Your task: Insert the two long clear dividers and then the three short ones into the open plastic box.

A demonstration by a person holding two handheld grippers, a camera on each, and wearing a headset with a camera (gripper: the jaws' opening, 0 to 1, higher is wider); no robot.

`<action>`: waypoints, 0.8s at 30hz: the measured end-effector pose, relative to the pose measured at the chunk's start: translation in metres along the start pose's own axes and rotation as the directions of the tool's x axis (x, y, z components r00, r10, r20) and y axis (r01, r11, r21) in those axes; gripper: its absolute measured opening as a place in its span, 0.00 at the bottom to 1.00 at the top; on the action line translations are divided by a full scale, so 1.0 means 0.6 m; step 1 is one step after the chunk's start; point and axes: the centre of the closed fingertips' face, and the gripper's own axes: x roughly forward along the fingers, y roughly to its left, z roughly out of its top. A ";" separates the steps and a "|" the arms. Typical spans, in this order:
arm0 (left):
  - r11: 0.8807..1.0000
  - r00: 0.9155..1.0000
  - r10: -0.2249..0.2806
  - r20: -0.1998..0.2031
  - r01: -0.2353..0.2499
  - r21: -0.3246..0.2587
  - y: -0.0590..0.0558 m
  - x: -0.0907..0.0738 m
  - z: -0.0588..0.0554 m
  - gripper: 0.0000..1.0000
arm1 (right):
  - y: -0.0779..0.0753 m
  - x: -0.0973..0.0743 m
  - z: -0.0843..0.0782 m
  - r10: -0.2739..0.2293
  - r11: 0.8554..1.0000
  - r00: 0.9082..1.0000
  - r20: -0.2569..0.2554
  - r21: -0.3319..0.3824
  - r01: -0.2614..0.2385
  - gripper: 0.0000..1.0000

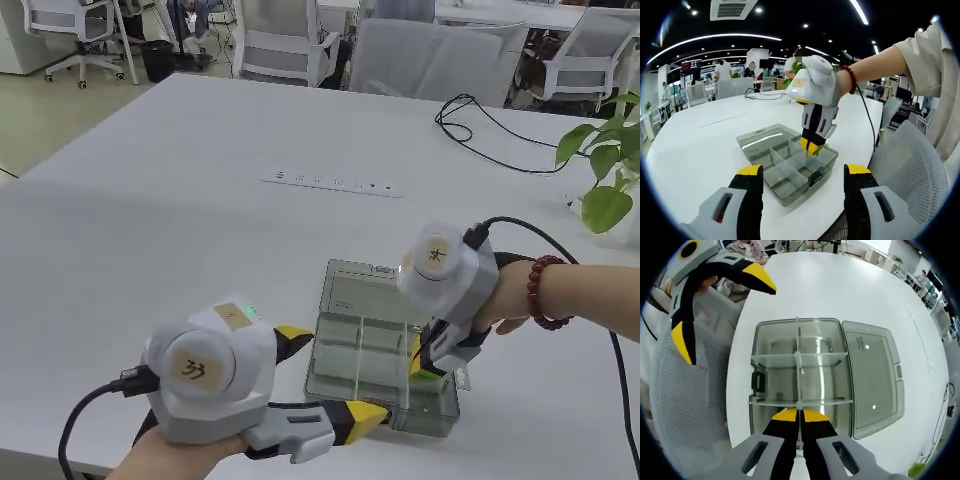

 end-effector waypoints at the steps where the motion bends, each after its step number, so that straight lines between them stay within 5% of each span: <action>1: 1.000 1.000 -0.002 -0.004 0.002 -0.001 0.000 0.000 -0.001 0.65 | 0.000 0.000 0.000 -0.006 1.000 1.000 0.008 0.002 0.006 0.03; 9: 1.000 1.000 -0.011 0.000 0.011 0.002 -0.004 -0.001 0.005 0.66 | 0.009 -0.009 0.002 -0.027 1.000 0.998 0.057 0.005 0.027 0.11; 15: 1.000 1.000 0.004 -0.009 -0.004 0.023 0.011 -0.014 0.011 0.67 | 0.019 -0.039 0.009 -0.085 0.996 0.989 0.123 0.034 0.082 0.22; 24: 0.999 0.999 0.017 -0.036 -0.016 0.030 0.029 -0.034 0.010 0.69 | 0.036 -0.084 0.002 -0.201 0.976 0.958 0.205 0.127 0.178 0.33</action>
